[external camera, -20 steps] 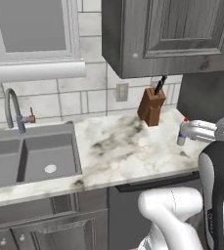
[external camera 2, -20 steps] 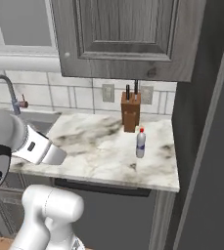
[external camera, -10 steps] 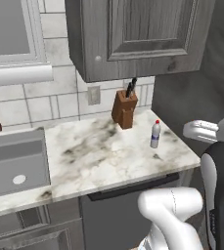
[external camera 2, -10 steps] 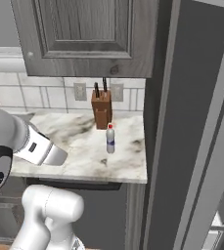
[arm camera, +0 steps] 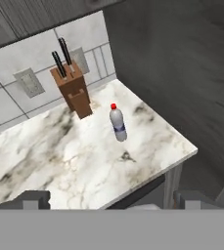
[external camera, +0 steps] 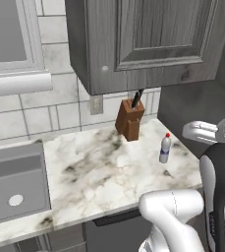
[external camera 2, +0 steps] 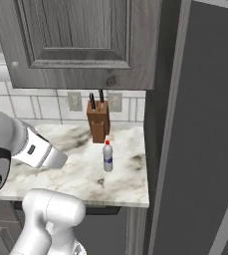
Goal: Take the bottled waters from the counter and place them in the freezer to freeze. Close the freezer door after placing the bottles.
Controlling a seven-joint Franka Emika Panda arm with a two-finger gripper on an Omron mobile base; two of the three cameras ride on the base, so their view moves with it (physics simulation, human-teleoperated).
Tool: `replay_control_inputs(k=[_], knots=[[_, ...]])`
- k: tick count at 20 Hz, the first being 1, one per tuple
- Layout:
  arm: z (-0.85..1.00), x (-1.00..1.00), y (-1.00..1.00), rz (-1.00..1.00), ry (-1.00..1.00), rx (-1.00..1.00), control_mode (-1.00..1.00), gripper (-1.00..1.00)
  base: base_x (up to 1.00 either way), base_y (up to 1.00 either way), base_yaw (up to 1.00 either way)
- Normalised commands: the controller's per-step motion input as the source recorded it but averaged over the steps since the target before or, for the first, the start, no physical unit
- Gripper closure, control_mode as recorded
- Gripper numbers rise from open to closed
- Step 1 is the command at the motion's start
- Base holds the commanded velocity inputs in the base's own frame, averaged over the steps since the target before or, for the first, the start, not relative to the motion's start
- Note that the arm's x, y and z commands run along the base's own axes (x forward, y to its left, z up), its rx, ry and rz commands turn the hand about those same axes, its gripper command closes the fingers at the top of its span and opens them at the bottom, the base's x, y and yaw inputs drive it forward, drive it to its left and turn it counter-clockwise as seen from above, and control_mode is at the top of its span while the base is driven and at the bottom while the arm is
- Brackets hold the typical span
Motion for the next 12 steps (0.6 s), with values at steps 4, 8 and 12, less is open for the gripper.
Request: replay_control_inputs(k=[4, 8, 12], knots=[[-0.08, -0.23, -0.02, -0.17, 0.07, 0.00, -1.00, -1.00, 0.00, -0.09, -0.12], [-0.10, 0.53, 0.45, -0.39, 0.02, -0.20, -1.00, -1.00, 0.00, 0.00, 0.00], [-0.17, 0.76, 0.84, -0.26, 0.10, -0.18, -1.00, -1.00, 0.00, 0.00, 0.00]])
